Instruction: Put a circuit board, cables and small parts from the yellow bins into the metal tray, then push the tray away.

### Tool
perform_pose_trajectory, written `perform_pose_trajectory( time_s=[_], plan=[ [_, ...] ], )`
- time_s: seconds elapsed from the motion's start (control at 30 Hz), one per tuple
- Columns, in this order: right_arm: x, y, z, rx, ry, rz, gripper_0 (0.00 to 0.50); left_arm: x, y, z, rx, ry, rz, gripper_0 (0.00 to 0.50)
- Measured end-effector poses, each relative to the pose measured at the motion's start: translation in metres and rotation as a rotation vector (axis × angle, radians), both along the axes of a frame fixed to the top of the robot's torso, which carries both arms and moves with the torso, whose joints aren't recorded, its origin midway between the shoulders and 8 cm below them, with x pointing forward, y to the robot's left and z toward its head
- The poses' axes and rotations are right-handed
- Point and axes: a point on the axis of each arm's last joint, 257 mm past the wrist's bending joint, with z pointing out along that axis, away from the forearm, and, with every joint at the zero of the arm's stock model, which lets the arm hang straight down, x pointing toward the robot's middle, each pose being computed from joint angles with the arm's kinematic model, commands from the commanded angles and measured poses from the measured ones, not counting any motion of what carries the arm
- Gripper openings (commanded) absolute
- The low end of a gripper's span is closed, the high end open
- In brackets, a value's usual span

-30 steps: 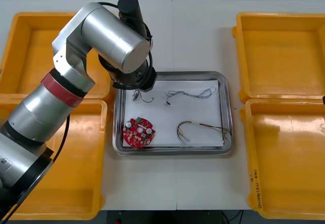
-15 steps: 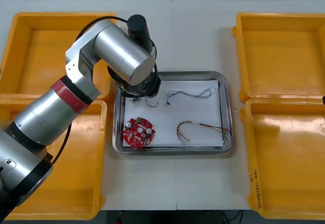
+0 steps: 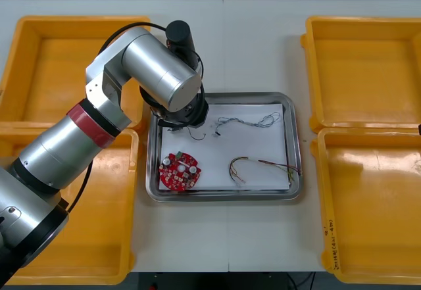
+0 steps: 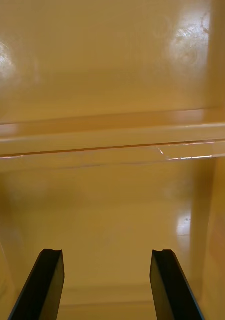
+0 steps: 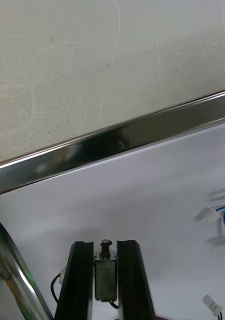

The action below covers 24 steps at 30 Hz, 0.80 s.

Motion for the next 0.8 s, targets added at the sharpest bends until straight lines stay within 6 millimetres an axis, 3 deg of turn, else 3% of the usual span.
perform_pose_trajectory(
  time_s=[0.03,0.8],
  plan=[
    [0.0,-0.0002,-0.0001,0.0,0.0,0.0,0.5,0.0,0.0,0.0,0.0,0.0,0.0,0.5],
    [-0.0011,0.0057,-0.0056,0.017,0.008,0.006,0.5,-0.0004,-0.0023,0.0001,-0.01,0.002,-0.003,0.5]
  ],
)
